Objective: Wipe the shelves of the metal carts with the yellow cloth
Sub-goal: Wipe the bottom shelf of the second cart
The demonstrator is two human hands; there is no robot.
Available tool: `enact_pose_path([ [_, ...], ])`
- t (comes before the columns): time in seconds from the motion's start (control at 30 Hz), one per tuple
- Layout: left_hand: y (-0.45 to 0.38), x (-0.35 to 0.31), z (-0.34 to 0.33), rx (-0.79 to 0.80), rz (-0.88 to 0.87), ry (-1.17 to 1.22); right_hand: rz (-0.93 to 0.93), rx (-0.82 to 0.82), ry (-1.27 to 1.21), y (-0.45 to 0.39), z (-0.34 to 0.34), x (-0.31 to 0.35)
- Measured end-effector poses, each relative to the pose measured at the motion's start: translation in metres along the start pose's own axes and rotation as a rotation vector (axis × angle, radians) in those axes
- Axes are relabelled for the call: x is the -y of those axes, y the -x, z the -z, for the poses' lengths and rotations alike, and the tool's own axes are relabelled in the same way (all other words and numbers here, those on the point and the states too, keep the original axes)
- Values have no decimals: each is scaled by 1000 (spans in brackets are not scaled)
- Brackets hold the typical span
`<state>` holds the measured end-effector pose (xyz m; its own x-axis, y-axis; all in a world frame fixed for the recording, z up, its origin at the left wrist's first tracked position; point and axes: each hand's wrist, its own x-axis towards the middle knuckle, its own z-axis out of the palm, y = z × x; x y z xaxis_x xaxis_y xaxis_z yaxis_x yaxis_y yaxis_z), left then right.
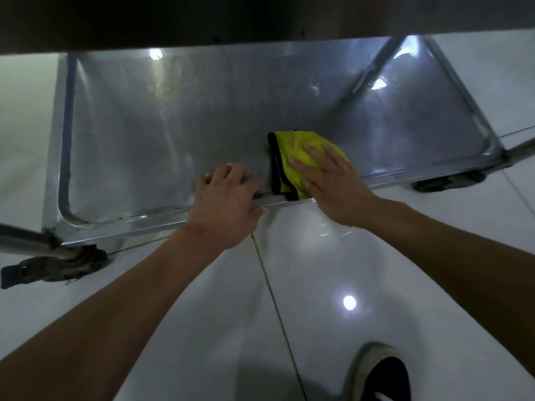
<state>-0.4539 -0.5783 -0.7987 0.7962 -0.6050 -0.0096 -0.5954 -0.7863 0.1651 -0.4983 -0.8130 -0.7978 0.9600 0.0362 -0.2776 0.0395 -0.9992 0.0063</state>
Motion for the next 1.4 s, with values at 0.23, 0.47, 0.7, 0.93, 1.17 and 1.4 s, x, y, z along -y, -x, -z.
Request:
enact_pose_path([
  [0.23, 6, 6, 10, 87, -1, -6, 58, 11, 10, 0, 14, 9],
  [0.47, 10, 2, 15, 130, 8, -10, 41, -222, -82, -1, -2, 26],
  [0.7, 31, 7, 11, 74, -9, -45, 74, -311, -182, 2, -9, 38],
  [0.93, 44, 14, 13, 107, 35, -97, 172, -315, -98, -4, -3, 47],
  [1.17, 35, 3, 22, 65, 121, -88, 209, -312, -176, -10, -2, 44],
  [1.4, 12, -48, 16, -90, 120, 17, 143, -349, -267, 0, -5, 8],
])
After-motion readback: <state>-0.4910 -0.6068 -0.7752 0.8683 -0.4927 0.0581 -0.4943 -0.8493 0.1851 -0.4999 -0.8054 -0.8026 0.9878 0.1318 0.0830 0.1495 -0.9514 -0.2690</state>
